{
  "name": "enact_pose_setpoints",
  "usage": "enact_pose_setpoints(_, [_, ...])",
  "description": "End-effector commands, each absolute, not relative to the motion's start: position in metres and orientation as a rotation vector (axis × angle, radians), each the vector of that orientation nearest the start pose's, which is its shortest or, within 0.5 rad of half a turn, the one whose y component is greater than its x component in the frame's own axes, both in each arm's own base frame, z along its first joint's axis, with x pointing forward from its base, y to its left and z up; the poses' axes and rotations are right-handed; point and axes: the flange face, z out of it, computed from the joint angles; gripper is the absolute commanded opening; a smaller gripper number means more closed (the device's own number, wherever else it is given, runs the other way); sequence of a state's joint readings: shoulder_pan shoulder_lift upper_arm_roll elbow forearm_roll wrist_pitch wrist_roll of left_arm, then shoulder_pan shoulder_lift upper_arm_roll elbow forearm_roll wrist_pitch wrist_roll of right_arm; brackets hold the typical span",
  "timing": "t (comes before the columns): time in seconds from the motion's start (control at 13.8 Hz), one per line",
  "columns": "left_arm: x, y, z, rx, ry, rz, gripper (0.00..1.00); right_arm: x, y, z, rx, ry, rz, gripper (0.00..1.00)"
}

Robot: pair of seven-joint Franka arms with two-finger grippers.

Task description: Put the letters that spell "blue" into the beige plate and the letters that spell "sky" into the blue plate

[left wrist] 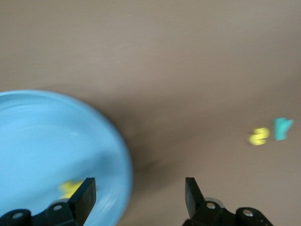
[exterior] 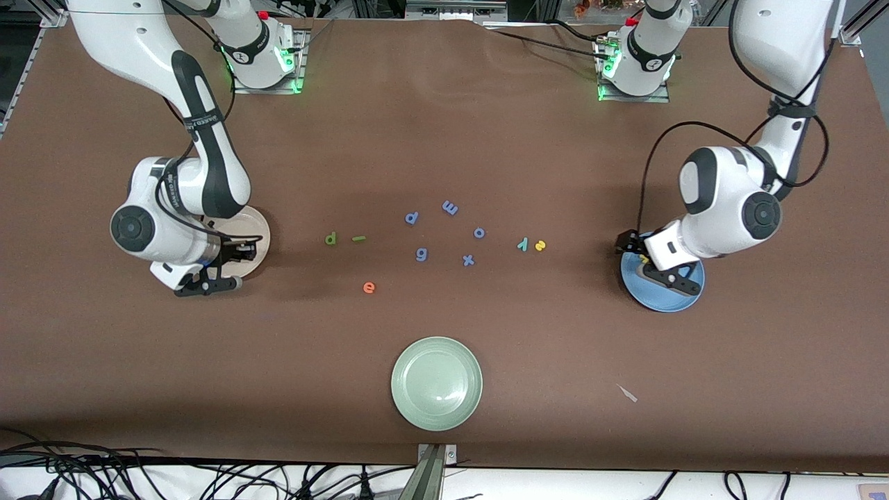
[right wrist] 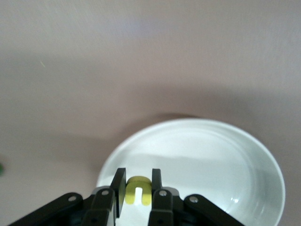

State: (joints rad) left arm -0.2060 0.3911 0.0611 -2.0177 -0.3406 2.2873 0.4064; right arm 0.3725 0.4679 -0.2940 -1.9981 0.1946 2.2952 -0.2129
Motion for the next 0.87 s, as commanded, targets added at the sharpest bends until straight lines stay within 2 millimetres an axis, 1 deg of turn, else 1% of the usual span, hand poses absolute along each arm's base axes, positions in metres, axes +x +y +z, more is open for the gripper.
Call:
enact_pose_setpoints(0.0, [0.582,-0.162,0.225,-3.387,0.476,0.145,0.85,0.56,0.048,0.22,-3.099,-0.301,0.181,0.86])
enact_pose_setpoints(0.07, [0.581,-0.183,0.21,-3.386,0.49,0.131,0.85,0.563,0.051,0.224,-3.097,-0.28,0.176,1.0])
enact_pose_setpoints(0.14, [0.578,-0.204,0.201,-3.382,0.515,0.101,0.85,0.568,0.06,0.231,-3.098,-0.221,0.195,1.0])
enact_pose_setpoints(0.22, [0.575,-0.215,0.194,-3.375,0.513,0.08,0.85,0.572,0.07,0.239,-3.096,-0.145,0.233,1.0])
enact_pose_setpoints(0.29, [0.573,-0.22,0.189,-3.372,0.503,0.086,0.83,0.576,0.086,0.246,-3.094,-0.117,0.263,1.0])
enact_pose_setpoints(0.36, [0.572,-0.219,0.184,-3.368,0.502,0.094,0.82,0.576,0.101,0.247,-3.1,-0.118,0.267,1.0])
enact_pose_setpoints(0.43, [0.571,-0.22,0.181,-3.361,0.51,0.099,0.81,0.573,0.115,0.246,-3.104,-0.117,0.268,1.0])
enact_pose_setpoints(0.51, [0.569,-0.224,0.178,-3.362,0.512,0.108,0.81,0.572,0.129,0.246,-3.113,-0.074,0.262,1.0])
enact_pose_setpoints(0.58, [0.566,-0.23,0.177,-3.36,0.527,0.113,0.81,0.569,0.142,0.244,-3.119,-0.032,0.264,1.0])
enact_pose_setpoints(0.65, [0.564,-0.235,0.177,-3.357,0.54,0.116,0.8,0.565,0.157,0.24,-3.126,-0.029,0.261,1.0])
enact_pose_setpoints(0.72, [0.562,-0.239,0.177,-3.359,0.519,0.122,0.8,0.56,0.175,0.236,-3.131,-0.047,0.241,1.0])
enact_pose_setpoints(0.8, [0.559,-0.247,0.177,-3.363,0.475,0.134,0.8,0.555,0.192,0.231,-3.137,-0.029,0.221,1.0])
